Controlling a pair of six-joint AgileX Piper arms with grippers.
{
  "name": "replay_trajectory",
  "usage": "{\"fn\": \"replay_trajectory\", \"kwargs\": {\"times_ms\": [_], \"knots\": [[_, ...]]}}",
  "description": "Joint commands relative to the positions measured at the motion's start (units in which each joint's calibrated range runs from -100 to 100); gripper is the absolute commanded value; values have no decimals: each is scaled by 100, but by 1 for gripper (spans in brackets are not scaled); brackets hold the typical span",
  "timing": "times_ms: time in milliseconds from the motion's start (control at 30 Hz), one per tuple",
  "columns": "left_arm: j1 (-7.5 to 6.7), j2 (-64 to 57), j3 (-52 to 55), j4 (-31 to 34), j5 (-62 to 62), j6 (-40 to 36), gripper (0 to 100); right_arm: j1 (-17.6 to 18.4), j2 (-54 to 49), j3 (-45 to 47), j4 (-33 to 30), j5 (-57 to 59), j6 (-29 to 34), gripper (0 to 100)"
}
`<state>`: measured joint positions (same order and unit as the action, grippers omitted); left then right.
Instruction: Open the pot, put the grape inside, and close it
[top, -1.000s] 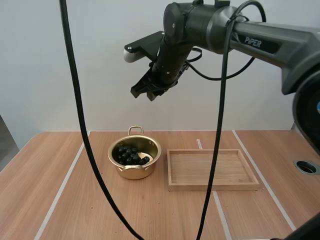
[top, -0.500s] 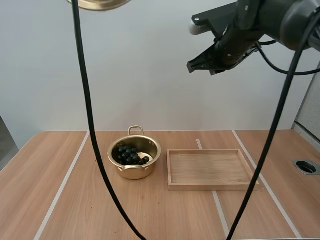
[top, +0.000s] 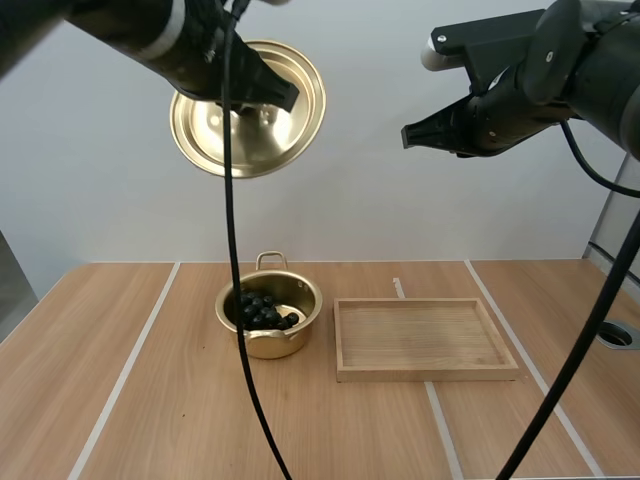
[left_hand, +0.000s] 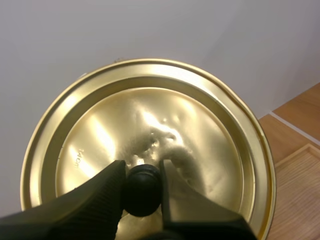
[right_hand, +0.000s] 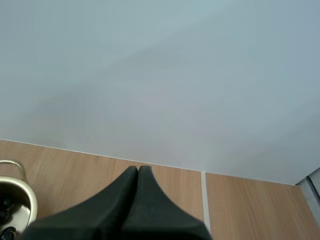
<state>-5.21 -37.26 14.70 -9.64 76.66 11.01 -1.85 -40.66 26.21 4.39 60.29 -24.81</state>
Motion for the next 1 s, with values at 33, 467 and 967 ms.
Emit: {"fn": "replay_trajectory", "kwargs": {"times_ms": [33,467,967], "knots": [[-10,226,794,-126,-988,-13,0,-26,-81,212,61,-404,12,0],[-10,1252,2313,-201,-3075,6,0,-26,-92,398,129,-830,12,0],[-10,2235,2628,-340,-3616,189,0,-26,-92,398,129,-873,12,0]]}}
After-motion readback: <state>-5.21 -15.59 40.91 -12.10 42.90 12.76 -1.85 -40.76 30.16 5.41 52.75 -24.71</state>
